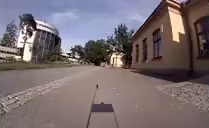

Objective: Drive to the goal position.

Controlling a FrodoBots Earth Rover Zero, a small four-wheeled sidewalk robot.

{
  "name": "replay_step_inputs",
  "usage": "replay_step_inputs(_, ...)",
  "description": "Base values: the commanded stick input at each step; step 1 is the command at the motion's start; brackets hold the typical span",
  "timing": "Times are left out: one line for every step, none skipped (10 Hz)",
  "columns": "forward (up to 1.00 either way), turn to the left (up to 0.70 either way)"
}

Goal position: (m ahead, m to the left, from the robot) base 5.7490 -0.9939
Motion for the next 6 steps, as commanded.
replay_step_inputs(0.45, 0.00)
replay_step_inputs(0.45, 0.00)
replay_step_inputs(0.45, 0.00)
replay_step_inputs(0.45, 0.00)
replay_step_inputs(0.45, 0.00)
replay_step_inputs(0.45, 0.00)
